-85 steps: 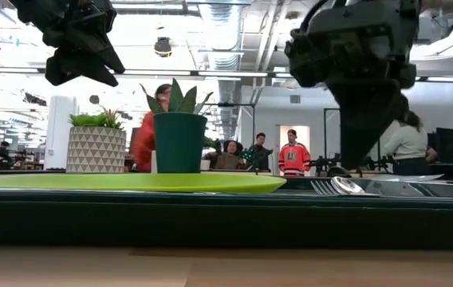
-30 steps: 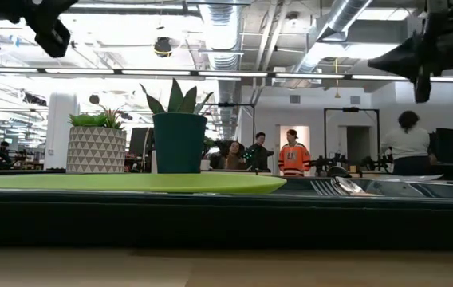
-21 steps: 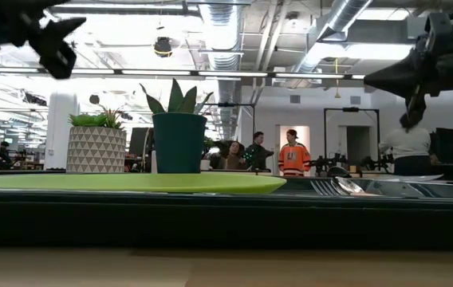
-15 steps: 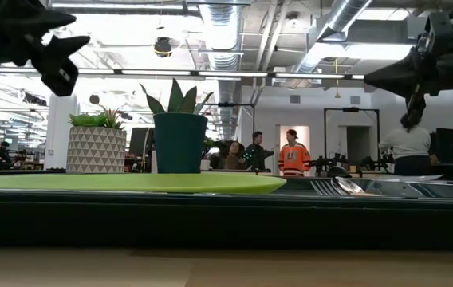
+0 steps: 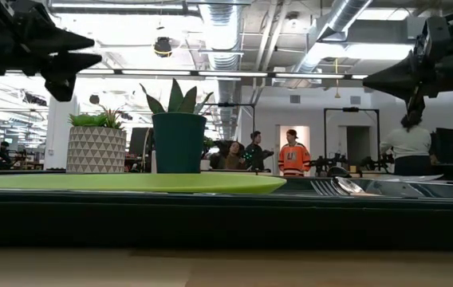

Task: Pick and place plate/cup/fork/spoon on tray
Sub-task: Return to Home Position

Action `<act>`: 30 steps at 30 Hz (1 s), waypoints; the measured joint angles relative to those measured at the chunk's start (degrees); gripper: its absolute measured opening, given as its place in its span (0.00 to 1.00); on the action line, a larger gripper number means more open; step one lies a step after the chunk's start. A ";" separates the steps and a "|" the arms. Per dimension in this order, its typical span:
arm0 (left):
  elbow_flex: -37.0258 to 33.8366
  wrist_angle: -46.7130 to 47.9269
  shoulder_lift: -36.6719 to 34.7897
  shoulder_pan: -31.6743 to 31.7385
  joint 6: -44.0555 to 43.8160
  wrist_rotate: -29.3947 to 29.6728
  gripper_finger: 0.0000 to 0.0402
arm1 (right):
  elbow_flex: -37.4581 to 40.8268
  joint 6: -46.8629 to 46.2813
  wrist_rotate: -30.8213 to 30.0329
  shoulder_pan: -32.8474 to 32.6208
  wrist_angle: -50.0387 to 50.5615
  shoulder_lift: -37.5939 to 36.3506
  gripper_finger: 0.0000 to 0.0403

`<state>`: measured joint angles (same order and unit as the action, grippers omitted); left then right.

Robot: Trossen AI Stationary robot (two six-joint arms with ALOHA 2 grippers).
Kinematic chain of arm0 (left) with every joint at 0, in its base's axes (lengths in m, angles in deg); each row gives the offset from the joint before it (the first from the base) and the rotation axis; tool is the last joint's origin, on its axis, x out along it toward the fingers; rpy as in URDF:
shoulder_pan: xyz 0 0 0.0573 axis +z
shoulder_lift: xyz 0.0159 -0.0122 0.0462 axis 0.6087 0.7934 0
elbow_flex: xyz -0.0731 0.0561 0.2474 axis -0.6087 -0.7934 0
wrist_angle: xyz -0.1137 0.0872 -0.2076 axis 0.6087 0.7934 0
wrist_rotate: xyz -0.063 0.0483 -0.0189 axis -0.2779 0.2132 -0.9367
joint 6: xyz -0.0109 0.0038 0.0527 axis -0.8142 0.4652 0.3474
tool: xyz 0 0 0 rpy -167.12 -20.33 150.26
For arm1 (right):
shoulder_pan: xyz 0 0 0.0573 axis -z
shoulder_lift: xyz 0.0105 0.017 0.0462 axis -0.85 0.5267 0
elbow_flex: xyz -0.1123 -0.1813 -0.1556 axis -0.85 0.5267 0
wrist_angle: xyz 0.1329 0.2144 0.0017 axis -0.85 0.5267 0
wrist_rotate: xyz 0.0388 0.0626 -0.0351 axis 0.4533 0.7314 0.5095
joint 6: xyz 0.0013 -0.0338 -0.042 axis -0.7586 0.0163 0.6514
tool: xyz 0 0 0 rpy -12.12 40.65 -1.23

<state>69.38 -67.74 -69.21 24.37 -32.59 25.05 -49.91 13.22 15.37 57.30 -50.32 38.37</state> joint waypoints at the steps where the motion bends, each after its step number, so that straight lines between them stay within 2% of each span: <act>1: -0.02 0.78 0.00 -0.02 -0.42 0.59 0.31 | 0.00 0.02 -0.02 -0.01 -0.01 0.01 0.08; 30: -0.15 1.16 0.02 -0.02 -1.15 0.63 0.31 | 0.09 0.00 -0.07 -0.01 -0.03 0.01 0.08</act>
<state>69.22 -66.58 -69.19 24.35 -33.74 25.68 -49.82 13.22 15.30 57.29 -50.35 38.38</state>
